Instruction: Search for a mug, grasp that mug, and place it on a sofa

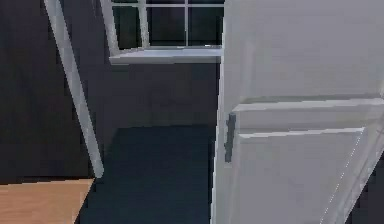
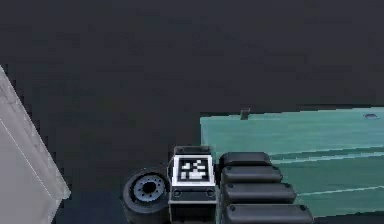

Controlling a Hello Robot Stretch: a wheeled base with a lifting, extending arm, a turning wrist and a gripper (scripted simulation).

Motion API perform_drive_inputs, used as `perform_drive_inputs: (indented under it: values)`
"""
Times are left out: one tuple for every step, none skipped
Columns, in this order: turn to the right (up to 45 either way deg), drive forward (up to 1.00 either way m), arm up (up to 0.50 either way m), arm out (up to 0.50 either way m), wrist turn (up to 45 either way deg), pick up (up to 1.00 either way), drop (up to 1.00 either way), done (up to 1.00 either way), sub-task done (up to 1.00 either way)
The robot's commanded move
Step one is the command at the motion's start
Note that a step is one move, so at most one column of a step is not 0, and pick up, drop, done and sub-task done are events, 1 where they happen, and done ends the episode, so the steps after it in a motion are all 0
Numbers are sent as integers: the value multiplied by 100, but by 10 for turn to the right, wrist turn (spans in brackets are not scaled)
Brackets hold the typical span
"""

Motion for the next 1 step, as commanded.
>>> perform_drive_inputs:
  values:
    - [-450,0,0,0,0,0,0,0,0]
